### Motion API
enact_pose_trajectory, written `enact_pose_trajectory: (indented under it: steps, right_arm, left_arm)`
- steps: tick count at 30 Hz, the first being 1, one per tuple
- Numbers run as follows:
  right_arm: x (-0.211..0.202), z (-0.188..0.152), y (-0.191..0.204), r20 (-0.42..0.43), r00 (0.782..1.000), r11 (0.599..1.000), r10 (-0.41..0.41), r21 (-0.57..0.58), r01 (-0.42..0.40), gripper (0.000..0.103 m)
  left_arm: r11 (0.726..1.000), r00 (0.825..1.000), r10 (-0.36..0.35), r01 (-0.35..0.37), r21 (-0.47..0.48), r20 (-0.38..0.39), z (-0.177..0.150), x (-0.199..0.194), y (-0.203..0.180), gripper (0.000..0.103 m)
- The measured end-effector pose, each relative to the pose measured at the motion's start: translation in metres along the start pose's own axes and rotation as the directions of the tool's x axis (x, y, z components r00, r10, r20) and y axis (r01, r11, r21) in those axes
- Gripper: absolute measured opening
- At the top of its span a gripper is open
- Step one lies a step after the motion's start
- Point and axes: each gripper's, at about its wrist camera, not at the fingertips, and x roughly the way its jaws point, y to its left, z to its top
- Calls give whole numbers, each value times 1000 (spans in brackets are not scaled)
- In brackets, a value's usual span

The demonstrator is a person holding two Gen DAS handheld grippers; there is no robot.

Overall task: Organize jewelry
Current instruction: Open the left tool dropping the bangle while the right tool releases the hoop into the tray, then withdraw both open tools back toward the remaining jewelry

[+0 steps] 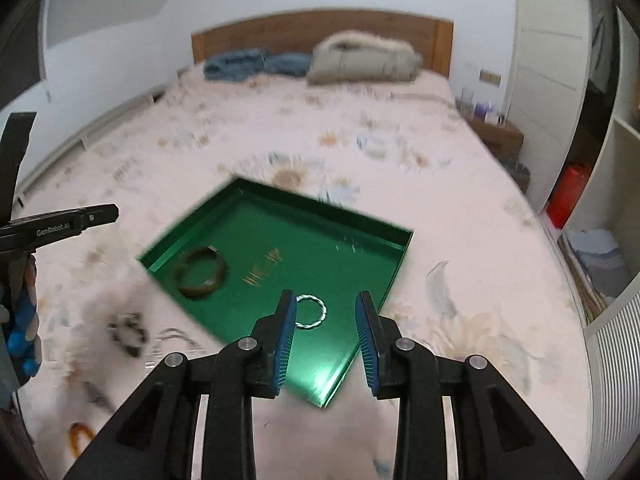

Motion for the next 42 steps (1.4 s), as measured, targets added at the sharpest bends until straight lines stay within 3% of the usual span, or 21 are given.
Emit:
enact_pose_trajectory:
  steps: [3, 8, 11, 19, 28, 42]
  right_arm:
    - [-53, -1, 5, 66, 998, 1000, 15, 1, -15, 31]
    - [-133, -14, 16, 168, 985, 999, 32, 12, -34, 40]
    - [-179, -27, 25, 224, 973, 998, 50, 20, -56, 46]
    - [-254, -66, 44, 312, 946, 993, 95, 34, -111, 47]
    - [-271, -111, 46, 316, 942, 989, 117, 53, -141, 57]
    - [-236, -173, 17, 236, 970, 984, 50, 153, -88, 63]
  left_arm:
    - [999, 999, 21, -23, 36, 37, 0, -52, 7, 12]
    - [997, 991, 68, -70, 11, 114, -8, -132, 30, 12]
    - [996, 986, 92, -94, 2, 141, -24, -170, 44, 25]
    - [997, 986, 73, -76, 9, 152, -79, -223, 64, 28]
    - [999, 986, 47, -48, 5, 157, -141, -240, 68, 32]
    - [998, 998, 52, -51, -22, 44, -226, -190, 72, 43]
